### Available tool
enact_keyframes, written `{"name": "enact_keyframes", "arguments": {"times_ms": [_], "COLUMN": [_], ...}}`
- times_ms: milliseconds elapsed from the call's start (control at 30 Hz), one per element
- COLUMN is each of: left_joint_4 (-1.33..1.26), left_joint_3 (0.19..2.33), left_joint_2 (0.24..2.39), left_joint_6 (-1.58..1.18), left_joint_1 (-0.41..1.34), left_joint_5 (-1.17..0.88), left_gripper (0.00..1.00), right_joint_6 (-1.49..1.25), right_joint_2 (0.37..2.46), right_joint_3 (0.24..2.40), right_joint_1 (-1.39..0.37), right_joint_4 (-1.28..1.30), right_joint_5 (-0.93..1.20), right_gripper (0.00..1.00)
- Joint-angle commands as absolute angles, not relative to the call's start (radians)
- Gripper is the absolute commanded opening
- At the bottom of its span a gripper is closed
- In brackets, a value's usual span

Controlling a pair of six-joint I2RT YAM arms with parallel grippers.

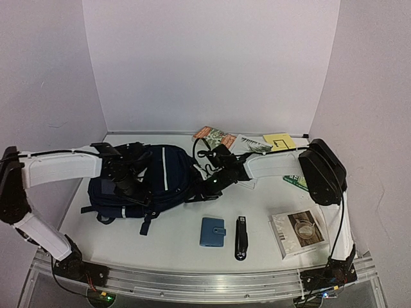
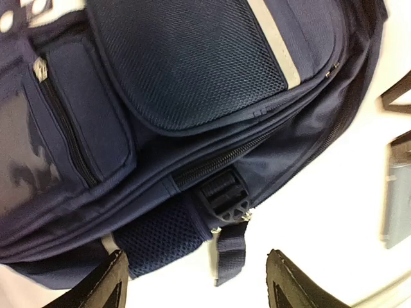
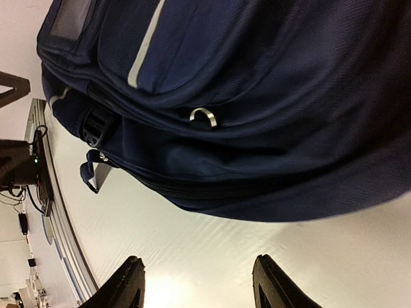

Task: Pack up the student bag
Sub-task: Unzip the student bag at the center of the board.

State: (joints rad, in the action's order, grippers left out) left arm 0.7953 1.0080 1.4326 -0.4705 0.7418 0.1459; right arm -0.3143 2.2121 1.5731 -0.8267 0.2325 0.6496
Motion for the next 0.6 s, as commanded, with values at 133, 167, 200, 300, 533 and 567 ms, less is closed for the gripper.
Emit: {"name": "enact_keyframes", "arguments": {"times_ms": [133,167,200,300,533,567], "left_joint_4": [1.088,1.073,1.058,0.985,1.037,1.028], "left_joint_3": [1.164,1.156,1.149,1.127,1.144,1.12], "left_joint_2": [1.635,1.606,1.569,1.487,1.528,1.526], "left_joint_6": [-0.272,-0.249,-0.229,-0.148,0.013,0.053], "left_joint_1": [0.816,0.816,0.815,0.815,0.822,0.822], "left_joint_5": [0.357,0.336,0.307,0.212,0.279,0.277], "left_gripper": [0.71,0.71,0.71,0.72,0.67,0.67], "right_joint_6": [-0.33,-0.33,-0.331,-0.334,-0.346,-0.346], "right_joint_2": [2.132,2.13,2.13,2.131,2.137,2.138], "right_joint_3": [1.557,1.556,1.555,1.555,1.559,1.561], "right_joint_1": [-0.818,-0.818,-0.818,-0.817,-0.816,-0.816], "right_joint_4": [0.21,0.21,0.21,0.21,0.209,0.209], "right_joint_5": [0.692,0.693,0.693,0.698,0.707,0.706], "right_gripper": [0.57,0.57,0.57,0.58,0.58,0.58]}}
